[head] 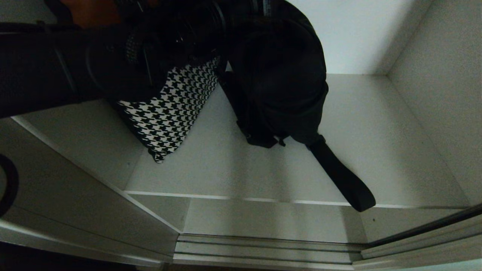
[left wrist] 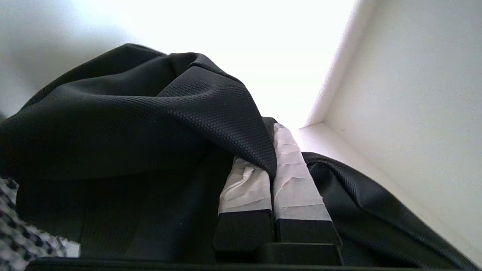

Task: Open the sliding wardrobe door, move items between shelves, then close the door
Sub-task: Place the bag on the higher shelf

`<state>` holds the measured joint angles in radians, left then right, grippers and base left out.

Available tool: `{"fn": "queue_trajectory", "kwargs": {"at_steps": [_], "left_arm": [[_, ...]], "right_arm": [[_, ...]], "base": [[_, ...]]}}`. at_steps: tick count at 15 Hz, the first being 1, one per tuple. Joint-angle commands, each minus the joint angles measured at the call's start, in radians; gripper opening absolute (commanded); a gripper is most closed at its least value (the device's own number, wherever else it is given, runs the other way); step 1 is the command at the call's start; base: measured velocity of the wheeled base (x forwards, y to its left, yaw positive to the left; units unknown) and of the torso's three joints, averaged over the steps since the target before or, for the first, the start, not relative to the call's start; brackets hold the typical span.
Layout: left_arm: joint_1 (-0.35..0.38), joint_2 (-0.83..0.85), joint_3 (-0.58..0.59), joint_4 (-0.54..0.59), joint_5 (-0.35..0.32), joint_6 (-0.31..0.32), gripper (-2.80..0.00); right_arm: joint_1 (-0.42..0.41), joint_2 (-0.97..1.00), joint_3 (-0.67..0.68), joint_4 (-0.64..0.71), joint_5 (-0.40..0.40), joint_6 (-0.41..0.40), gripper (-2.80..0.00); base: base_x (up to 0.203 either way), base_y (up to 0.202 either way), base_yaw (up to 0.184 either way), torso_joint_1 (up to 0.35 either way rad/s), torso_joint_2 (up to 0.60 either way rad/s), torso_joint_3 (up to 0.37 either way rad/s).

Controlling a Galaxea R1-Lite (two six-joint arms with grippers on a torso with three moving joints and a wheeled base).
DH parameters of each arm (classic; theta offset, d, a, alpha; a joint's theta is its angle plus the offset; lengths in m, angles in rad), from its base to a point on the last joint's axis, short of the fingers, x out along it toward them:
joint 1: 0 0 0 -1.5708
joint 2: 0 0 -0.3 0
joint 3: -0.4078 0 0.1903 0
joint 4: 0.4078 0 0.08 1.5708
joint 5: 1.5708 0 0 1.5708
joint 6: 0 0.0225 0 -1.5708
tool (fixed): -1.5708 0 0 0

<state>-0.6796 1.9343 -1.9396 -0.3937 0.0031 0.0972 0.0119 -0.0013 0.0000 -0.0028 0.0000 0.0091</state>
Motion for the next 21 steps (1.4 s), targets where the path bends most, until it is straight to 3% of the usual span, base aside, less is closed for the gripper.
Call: {"fn": "queue_trajectory", "kwargs": {"at_steps": [1,5,8,9,16,19,21], "left_arm": [[0.013,0.063,0.001,-0.008,0.053,-0.006,-2.80],[0.015,0.084,-0.001,0.039,0.197,-0.004,-2.80],[0.015,0.086,-0.001,0.050,0.197,-0.002,-2.80],[0.015,0.090,-0.001,0.049,0.203,-0.001,0.00],[0.042,0.066,0.001,0.040,0.176,0.020,0.00],[0.061,0.016,0.001,0.041,0.178,0.105,0.00],[0.079,-0.009,0.001,0.040,0.177,0.123,0.00]], "right_arm": [[0.000,0.000,0.000,0.000,0.000,0.000,-2.80],[0.000,0.000,0.000,0.000,0.000,0.000,-2.80],[0.000,0.000,0.000,0.000,0.000,0.000,-2.80],[0.000,0.000,0.000,0.000,0.000,0.000,-2.80],[0.000,0.000,0.000,0.000,0.000,0.000,-2.80],[0.000,0.000,0.000,0.000,0.000,0.000,-2.80],[0.000,0.000,0.000,0.000,0.000,0.000,-2.80]], "base": [[0.000,0.000,0.000,0.000,0.00,0.000],[0.000,0.000,0.000,0.000,0.00,0.000],[0.000,0.000,0.000,0.000,0.00,0.000],[0.000,0.000,0.000,0.000,0.00,0.000],[0.000,0.000,0.000,0.000,0.00,0.000],[0.000,0.000,0.000,0.000,0.00,0.000],[0.000,0.000,0.000,0.000,0.00,0.000]]}}
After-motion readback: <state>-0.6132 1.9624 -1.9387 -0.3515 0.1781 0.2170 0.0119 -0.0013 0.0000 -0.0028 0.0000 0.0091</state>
